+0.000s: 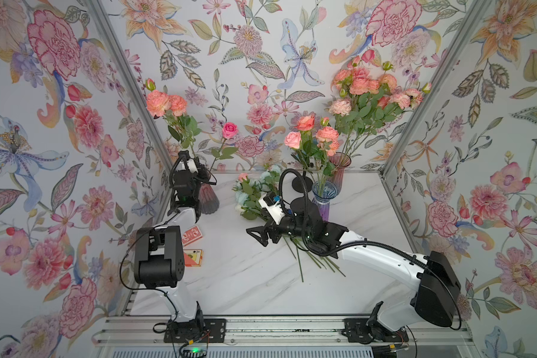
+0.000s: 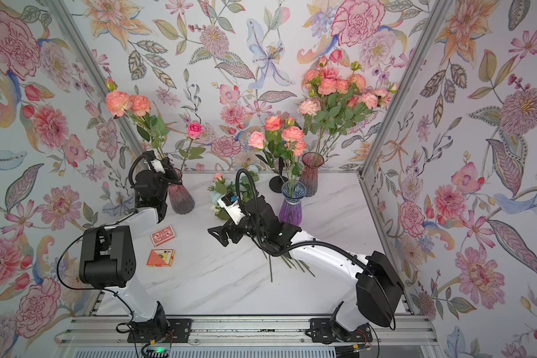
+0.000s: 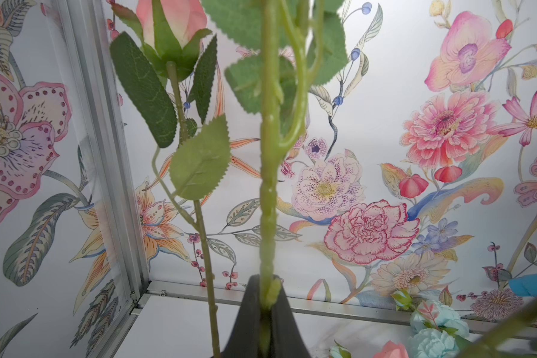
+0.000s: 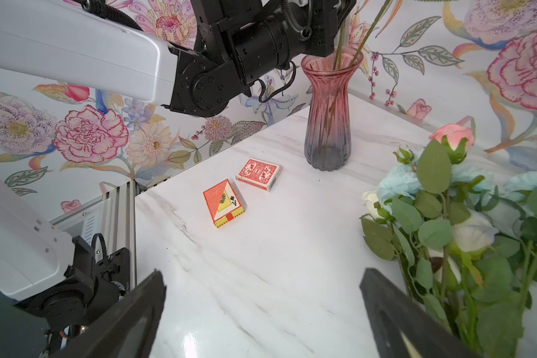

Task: Place the pink flowers into the vase
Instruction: Place the flower in the vase.

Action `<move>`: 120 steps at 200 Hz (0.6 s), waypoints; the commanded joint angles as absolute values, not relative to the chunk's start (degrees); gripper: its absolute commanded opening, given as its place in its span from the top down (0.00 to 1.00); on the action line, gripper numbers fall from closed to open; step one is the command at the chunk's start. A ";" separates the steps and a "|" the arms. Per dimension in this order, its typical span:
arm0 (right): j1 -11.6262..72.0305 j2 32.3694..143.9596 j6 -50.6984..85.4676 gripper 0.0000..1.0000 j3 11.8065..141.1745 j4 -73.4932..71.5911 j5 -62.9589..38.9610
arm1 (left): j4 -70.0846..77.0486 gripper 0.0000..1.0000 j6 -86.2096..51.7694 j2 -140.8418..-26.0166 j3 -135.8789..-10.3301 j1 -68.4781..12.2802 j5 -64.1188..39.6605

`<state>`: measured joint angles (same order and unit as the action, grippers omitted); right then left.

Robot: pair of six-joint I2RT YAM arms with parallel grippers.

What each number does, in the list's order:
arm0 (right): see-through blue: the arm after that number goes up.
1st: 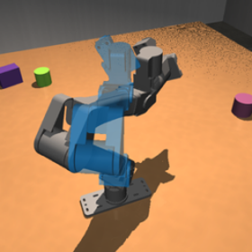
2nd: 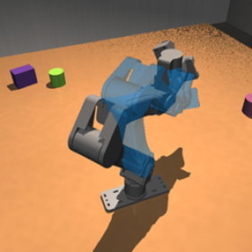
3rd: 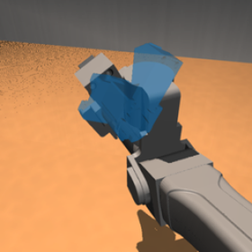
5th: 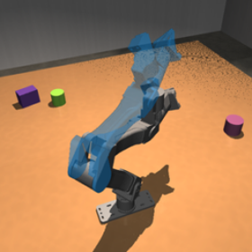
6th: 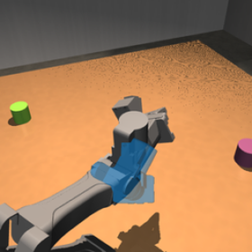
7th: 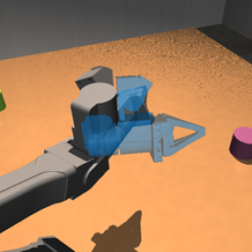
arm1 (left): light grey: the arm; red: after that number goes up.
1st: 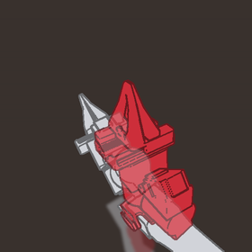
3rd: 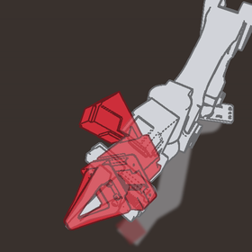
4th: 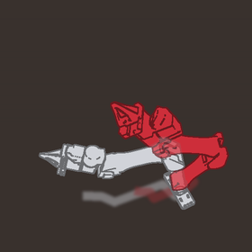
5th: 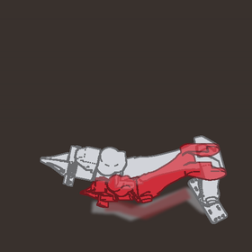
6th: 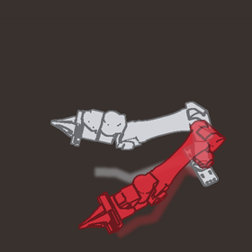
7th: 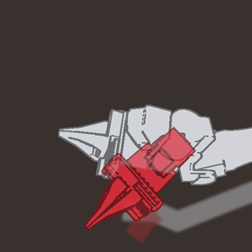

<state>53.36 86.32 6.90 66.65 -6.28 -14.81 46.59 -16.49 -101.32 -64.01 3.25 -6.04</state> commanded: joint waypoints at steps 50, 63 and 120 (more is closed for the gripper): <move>52.61 81.88 9.13 0.01 64.01 -8.87 -15.38 | 43.05 0.96 -15.64 -100.13 -60.82 2.72 -7.25; 52.47 81.45 9.23 0.01 63.77 -8.82 -15.42 | 42.34 0.90 -15.64 -99.93 -60.97 2.68 -7.12; 52.54 78.47 9.47 0.01 61.93 -8.53 -14.90 | 40.35 0.70 -15.47 -99.42 -61.00 2.12 -6.54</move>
